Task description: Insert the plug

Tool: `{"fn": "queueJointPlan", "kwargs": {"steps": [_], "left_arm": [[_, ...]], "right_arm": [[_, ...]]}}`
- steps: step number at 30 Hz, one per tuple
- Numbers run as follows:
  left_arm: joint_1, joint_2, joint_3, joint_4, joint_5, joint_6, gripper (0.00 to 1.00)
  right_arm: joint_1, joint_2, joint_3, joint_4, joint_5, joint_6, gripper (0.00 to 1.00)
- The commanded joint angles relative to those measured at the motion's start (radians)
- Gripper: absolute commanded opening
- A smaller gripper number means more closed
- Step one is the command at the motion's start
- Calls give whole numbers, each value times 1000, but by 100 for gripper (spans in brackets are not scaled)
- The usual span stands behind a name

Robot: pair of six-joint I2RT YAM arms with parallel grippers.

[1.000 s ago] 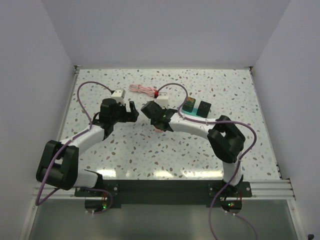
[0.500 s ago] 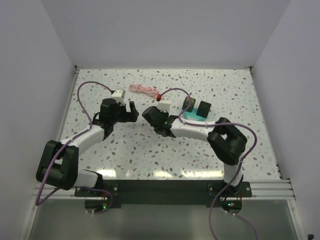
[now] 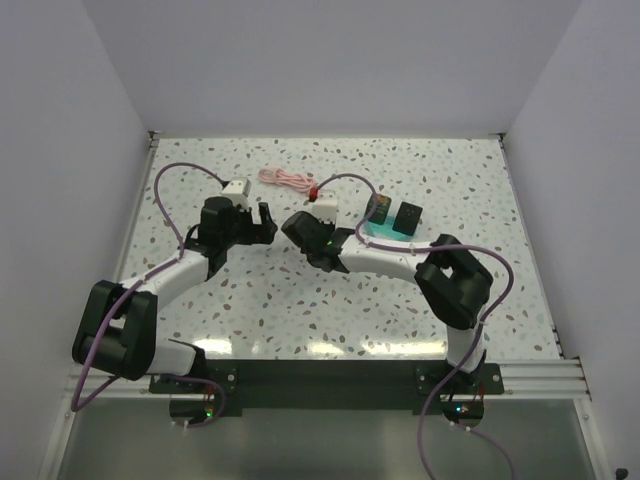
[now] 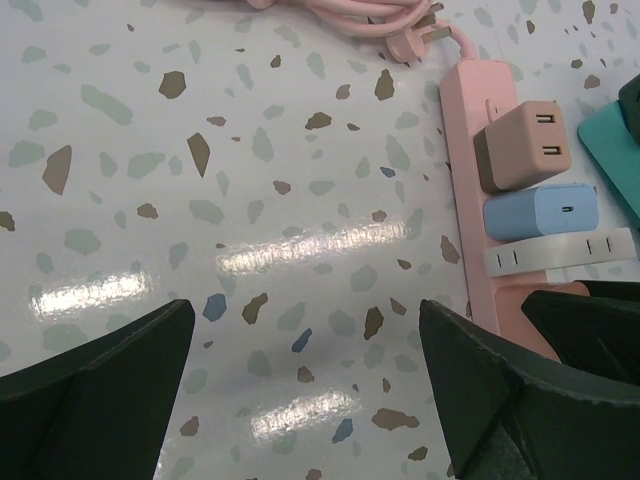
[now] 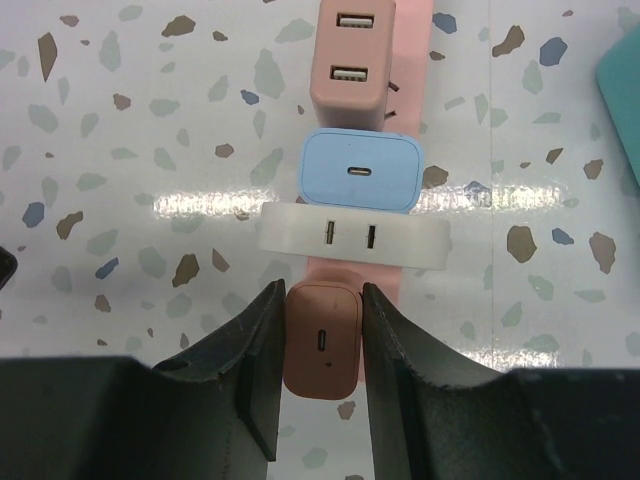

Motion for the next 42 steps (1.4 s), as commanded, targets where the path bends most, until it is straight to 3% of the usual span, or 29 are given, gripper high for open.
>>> {"fn": "queueJointPlan", "kwargs": {"steps": [1, 3, 8, 12, 23, 27, 33, 38, 42], "left_arm": [[8, -15, 5, 15, -21, 20, 100], [8, -6, 9, 10, -23, 20, 100], [8, 11, 19, 13, -23, 20, 100], [8, 14, 25, 10, -37, 20, 100], [10, -106, -9, 0, -127, 12, 100], [8, -199, -38, 0, -179, 5, 100], [10, -361, -64, -55, -261, -20, 100], [8, -490, -70, -155, -363, -43, 100], [8, -572, -80, -180, -414, -61, 100]], "right_arm": [[39, 35, -23, -289, -137, -80, 23], [39, 20, 3, -277, -105, -111, 34], [29, -41, 38, -214, -97, -201, 49], [7, -116, 31, -167, -109, -250, 70], [-4, -558, -273, 17, -33, -397, 76], [-77, -791, -455, 120, -25, -472, 82], [-227, -989, -630, 182, 18, -549, 99], [-358, -1175, -689, 163, 90, -578, 99], [-387, -1328, -707, 133, 199, -572, 99]]}}
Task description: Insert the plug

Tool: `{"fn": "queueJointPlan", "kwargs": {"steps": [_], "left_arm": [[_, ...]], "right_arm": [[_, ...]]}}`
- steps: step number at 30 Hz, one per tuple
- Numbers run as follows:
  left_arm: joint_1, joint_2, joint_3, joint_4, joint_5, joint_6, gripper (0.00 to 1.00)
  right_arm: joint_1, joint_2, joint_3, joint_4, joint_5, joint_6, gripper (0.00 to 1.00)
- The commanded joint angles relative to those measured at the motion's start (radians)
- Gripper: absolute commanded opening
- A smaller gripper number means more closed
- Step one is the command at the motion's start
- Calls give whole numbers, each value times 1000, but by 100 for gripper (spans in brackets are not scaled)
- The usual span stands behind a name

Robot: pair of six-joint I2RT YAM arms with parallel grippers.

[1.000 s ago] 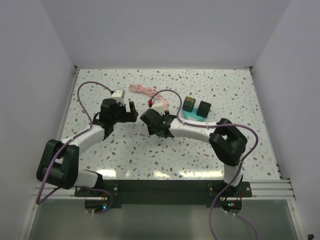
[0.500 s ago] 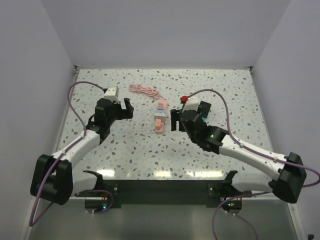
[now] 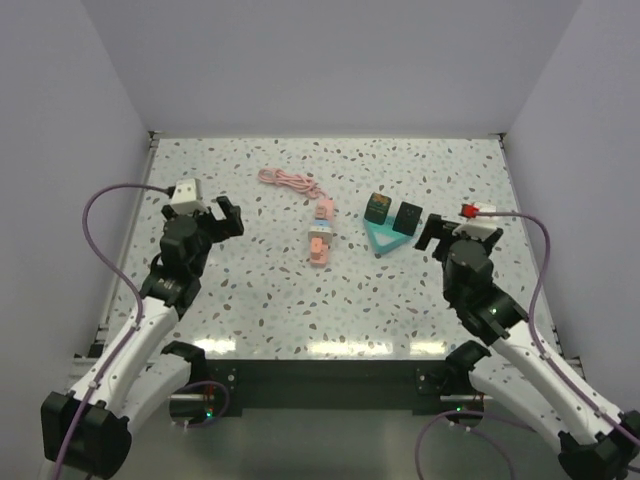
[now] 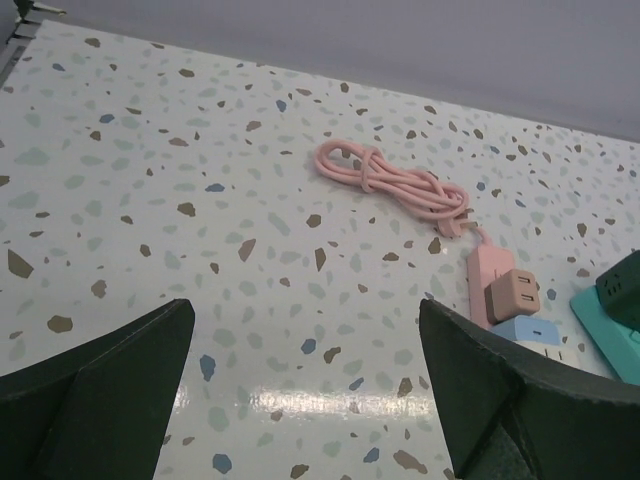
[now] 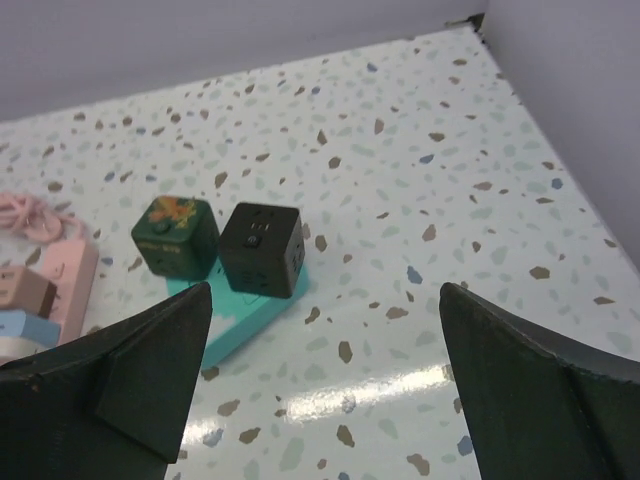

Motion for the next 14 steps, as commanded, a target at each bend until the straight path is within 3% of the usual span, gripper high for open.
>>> {"fn": "queueJointPlan", "kwargs": {"steps": [1, 5, 14], "left_arm": [[8, -63, -15, -45, -82, -30, 100], [8, -79, 15, -111, -105, -27, 100], [8, -94, 31, -131, -119, -9, 100]], "right_arm": [[-14, -122, -18, 19, 132, -23, 99], [-14, -255, -17, -42, 172, -6, 99], [-14, -331, -12, -108, 203, 6, 99]]}}
